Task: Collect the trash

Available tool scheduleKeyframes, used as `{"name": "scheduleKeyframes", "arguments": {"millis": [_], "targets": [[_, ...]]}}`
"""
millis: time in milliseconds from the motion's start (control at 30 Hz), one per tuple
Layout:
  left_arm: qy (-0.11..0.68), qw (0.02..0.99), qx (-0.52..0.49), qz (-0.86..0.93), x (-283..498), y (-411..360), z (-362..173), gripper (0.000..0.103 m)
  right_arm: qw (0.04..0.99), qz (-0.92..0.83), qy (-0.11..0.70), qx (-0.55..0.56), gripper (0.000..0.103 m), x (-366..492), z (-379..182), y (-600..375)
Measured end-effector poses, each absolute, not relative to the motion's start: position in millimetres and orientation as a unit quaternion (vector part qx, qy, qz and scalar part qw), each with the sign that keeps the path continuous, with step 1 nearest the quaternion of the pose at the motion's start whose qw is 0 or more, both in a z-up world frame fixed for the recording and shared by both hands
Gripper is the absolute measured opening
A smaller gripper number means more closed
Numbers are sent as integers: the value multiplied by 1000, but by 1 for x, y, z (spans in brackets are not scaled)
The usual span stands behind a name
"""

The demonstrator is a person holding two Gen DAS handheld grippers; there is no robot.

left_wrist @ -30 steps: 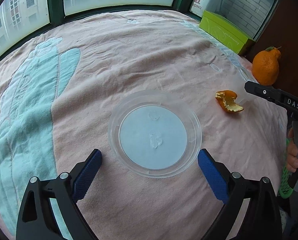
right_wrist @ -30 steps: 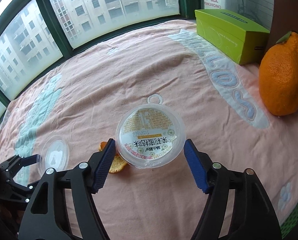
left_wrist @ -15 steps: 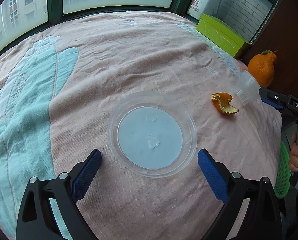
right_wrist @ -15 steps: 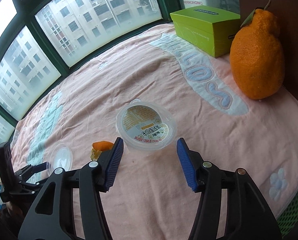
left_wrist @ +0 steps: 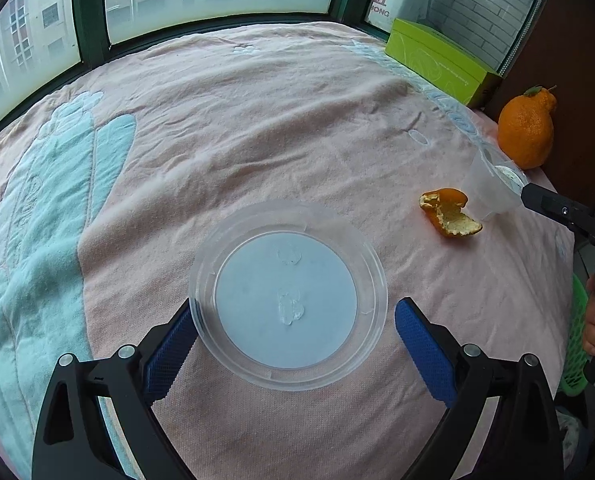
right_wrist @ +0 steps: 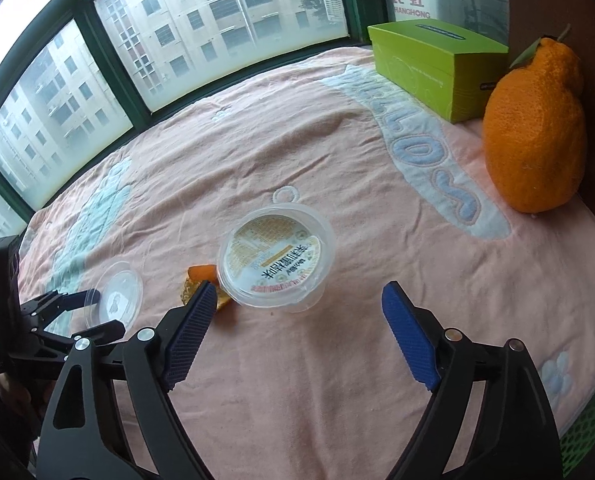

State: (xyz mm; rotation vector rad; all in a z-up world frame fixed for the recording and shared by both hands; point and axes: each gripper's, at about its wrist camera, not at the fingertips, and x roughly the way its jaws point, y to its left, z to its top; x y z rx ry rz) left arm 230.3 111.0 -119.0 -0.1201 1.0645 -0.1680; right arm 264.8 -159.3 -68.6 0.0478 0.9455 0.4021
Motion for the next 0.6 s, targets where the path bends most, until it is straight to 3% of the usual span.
{"name": "scheduleKeyframes", "arguments": {"millis": [400,500,600], "targets": [[497,863,-49,-79,233,111,-121,92,874,175,450,-50,86,280,-78,-125],[495,864,-46,-78,233,111,-121,90,874,176,452,-45,72,280,-79,-128],[492,866,-49,-77,233,112,-120,89,874,177,452,-19,69,278,-77,-137]]}}
